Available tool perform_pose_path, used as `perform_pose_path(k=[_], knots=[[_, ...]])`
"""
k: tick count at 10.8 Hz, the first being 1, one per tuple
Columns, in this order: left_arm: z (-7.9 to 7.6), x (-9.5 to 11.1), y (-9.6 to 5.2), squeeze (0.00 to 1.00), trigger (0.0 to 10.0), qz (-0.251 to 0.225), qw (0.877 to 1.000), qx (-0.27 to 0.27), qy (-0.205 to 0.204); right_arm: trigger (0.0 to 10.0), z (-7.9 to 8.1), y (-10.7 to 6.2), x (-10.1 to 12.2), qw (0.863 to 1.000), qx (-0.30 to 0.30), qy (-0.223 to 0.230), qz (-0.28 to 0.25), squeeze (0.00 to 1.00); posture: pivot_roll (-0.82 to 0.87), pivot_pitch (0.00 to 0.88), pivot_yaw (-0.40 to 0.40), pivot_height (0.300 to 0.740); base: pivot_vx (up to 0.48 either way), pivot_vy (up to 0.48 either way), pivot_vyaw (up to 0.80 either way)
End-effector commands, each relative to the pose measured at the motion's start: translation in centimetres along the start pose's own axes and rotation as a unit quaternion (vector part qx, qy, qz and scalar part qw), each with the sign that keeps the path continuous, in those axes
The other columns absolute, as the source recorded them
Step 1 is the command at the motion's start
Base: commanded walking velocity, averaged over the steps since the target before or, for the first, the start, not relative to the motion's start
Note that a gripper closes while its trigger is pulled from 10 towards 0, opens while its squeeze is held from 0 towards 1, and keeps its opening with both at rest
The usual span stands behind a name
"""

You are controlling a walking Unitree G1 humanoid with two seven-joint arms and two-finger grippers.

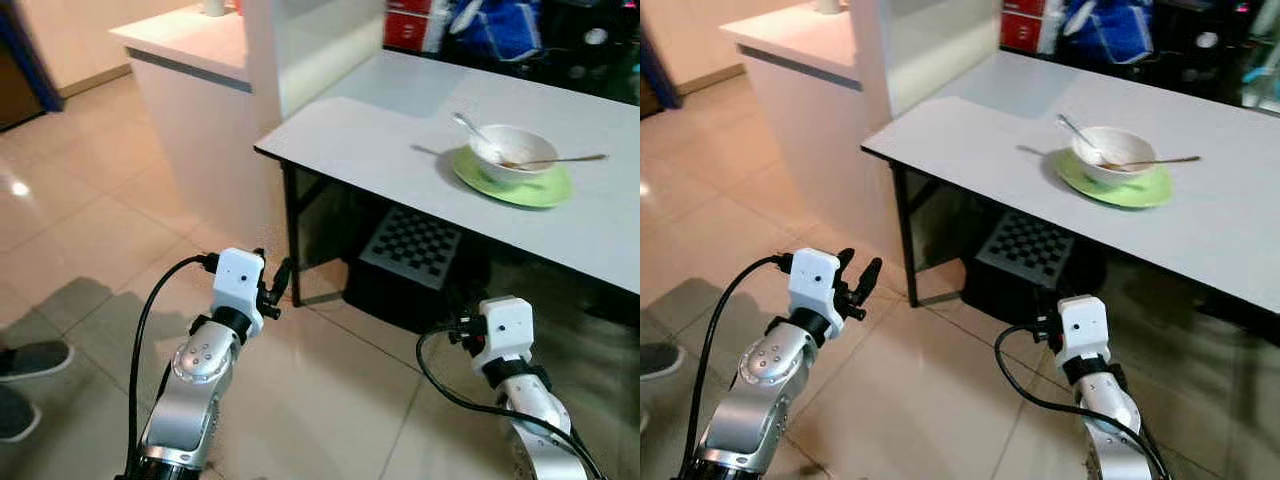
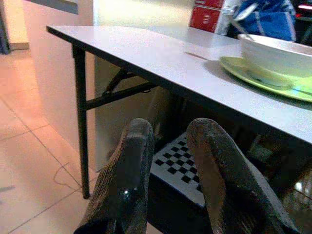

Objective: Setting the table

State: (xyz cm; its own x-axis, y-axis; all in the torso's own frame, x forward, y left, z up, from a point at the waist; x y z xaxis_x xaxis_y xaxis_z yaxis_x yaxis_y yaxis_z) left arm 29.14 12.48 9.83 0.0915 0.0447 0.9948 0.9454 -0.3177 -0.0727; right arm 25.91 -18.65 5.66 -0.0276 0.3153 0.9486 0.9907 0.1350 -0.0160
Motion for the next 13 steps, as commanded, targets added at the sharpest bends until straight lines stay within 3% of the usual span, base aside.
perform_pose_path(k=[1, 4, 10, 13], knots=[[0.22, 0.38, 0.12, 0.0, 10.0, -0.002, 1.0, -0.002, 0.002, 10.0, 0.19, 0.19, -0.02, 1.0, 0.003, 0.01, 0.002, 0.0, -0.03, 0.0, 0.021, 0.74, 0.0, 0.424, 0.0], [0.07, 0.45, 0.16, 0.0, 10.0, -0.001, 1.0, -0.009, -0.008, 10.0, 0.12, 0.27, -0.17, 1.0, 0.003, 0.013, 0.006, 0.0, -0.03, 0.0, 0.022, 0.74, 0.0, 0.469, 0.0], [-0.02, 0.19, 0.35, 0.0, 10.0, 0.018, 1.0, -0.021, 0.008, 10.0, 0.43, 0.37, -0.16, 1.0, 0.012, 0.015, 0.005, 0.0, -0.03, 0.0, 0.023, 0.74, 0.0, 0.462, 0.0], [0.56, -0.03, 0.54, 0.0, 10.0, 0.022, 0.999, 0.007, 0.038, 10.0, 0.69, 0.2, -0.16, 1.0, 0.016, 0.017, 0.005, 0.0, -0.03, 0.0, 0.028, 0.74, 0.245, 0.0, 0.0]])
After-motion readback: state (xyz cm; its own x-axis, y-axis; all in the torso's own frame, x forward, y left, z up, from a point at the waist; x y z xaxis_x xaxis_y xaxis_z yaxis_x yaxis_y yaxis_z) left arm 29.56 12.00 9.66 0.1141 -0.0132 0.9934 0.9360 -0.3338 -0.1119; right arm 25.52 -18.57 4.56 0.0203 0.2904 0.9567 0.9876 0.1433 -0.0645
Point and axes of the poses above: a point about 5 cm out from each wrist's last joint towards the gripper, its own y axis pointing out of the wrist towards the gripper, its own x axis along the axis of the wrist's last joint, z = x × y, the point moved 2 cm from there along y, pointing out of the wrist towards the gripper, and after that the axes turned 9 degrees about -y, right-handed, at the moved point
